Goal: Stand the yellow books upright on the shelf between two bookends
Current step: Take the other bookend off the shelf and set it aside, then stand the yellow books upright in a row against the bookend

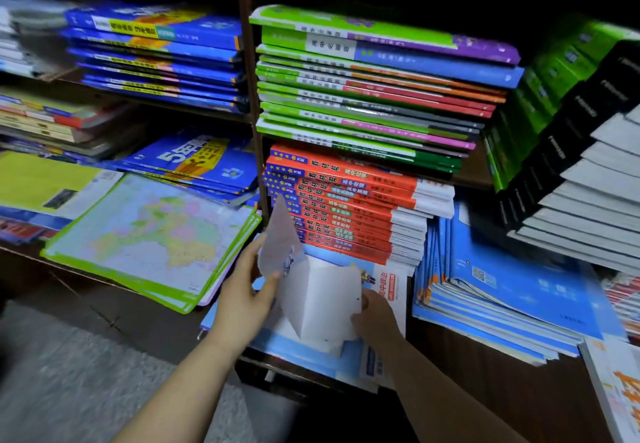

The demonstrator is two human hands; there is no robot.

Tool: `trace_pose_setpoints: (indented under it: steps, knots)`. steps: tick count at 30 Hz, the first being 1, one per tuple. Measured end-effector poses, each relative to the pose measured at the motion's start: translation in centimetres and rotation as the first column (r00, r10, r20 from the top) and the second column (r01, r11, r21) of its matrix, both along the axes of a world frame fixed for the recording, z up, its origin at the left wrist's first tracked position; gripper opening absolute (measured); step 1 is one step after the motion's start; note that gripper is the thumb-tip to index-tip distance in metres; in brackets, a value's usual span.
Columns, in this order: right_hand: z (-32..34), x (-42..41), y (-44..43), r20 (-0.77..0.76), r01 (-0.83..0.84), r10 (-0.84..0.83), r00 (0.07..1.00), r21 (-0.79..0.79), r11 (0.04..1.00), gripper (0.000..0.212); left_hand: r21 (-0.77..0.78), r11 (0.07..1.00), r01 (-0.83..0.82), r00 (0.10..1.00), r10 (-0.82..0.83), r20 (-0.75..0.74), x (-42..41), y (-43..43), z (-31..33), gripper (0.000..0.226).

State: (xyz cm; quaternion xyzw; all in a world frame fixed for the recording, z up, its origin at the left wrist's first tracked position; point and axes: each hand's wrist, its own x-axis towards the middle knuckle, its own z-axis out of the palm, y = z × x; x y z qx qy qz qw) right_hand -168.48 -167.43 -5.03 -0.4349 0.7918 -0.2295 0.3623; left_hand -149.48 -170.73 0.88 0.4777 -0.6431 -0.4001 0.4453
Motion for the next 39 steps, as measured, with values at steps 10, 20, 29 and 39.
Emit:
trace_pose_setpoints:
  steps: [10, 20, 29, 39]
  knots:
    - [0.8, -0.1, 1.1, -0.237, -0.258, 0.302, 0.923, 0.199, 0.945, 0.043, -0.144, 0.979, 0.148, 0.958, -0.105, 0.268, -3.3, 1.7, 1.2, 0.063]
    - [11.7, -3.2, 3.5, -0.292, -0.147, 0.037, 0.956, -0.366, 0.919, 0.031, -0.274, 0.960, 0.057, 0.955, 0.028, 0.297, -3.8, 0.5, 6.3, 0.029]
    - [30.4, -10.2, 5.4, -0.155, -0.106, -0.051, 0.987, -0.843, 0.528, 0.025, -0.621, 0.781, 0.071, 0.997, -0.052, 0.048, -13.2, -0.4, 23.0, 0.034]
    - [42.0, -24.9, 0.8, -0.591, -0.247, -0.451, 0.668, -0.748, 0.616, 0.042, -0.809, 0.566, 0.162, 0.920, 0.210, 0.331, -25.1, -5.4, 32.2, 0.028]
